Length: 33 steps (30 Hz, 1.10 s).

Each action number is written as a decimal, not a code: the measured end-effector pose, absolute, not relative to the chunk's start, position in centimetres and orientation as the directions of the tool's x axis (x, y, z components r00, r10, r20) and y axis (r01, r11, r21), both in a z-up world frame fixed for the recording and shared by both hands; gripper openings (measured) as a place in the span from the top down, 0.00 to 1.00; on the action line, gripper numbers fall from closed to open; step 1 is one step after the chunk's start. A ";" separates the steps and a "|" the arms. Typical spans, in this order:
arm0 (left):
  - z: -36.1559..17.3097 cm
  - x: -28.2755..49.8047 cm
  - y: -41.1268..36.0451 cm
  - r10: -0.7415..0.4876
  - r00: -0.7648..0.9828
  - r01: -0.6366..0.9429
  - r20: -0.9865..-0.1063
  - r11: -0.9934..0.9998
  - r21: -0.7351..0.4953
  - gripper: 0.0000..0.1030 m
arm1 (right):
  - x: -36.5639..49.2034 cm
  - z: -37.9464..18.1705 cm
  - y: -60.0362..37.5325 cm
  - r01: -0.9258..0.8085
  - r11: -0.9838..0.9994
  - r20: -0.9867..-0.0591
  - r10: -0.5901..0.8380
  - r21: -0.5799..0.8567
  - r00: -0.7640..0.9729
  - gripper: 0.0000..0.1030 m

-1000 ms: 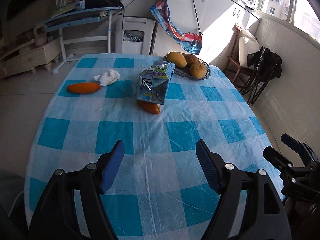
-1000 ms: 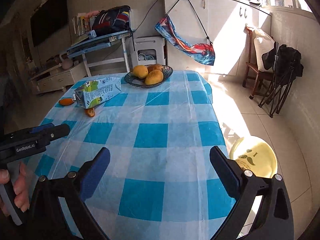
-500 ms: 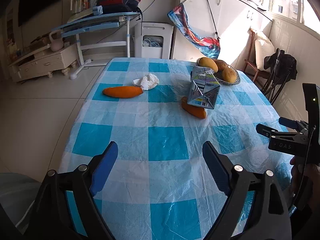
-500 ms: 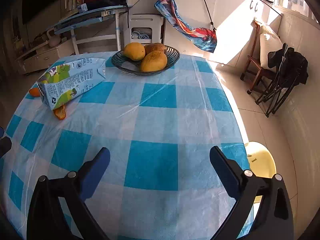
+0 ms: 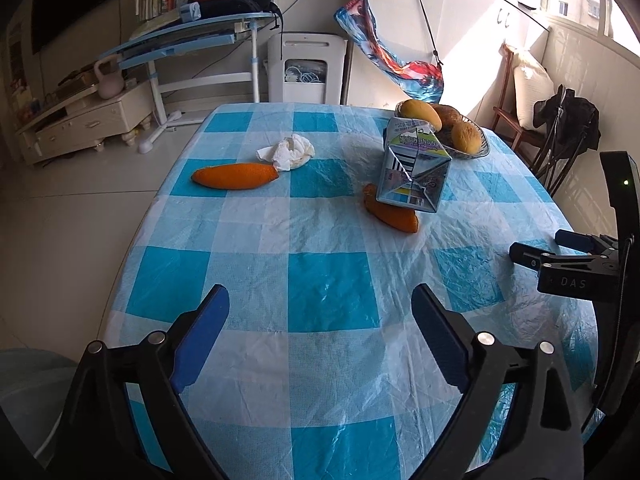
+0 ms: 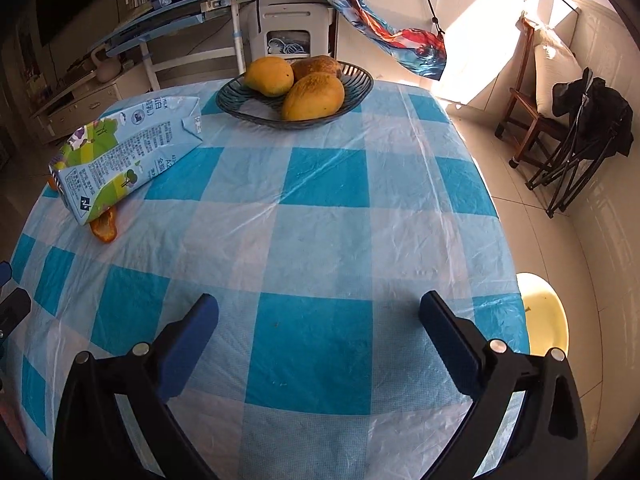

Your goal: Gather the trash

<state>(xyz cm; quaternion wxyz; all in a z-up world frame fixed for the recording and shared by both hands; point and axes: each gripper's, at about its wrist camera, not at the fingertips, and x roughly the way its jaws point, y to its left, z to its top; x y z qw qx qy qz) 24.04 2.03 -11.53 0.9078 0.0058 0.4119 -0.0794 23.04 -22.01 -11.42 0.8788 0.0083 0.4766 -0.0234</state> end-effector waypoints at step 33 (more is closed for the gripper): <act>-13.4 25.7 1.3 -0.164 0.572 0.162 -0.804 0.983 -0.085 0.07 | 23.0 -11.5 -22.1 0.048 0.999 -0.837 -0.032 -0.007 0.546 0.07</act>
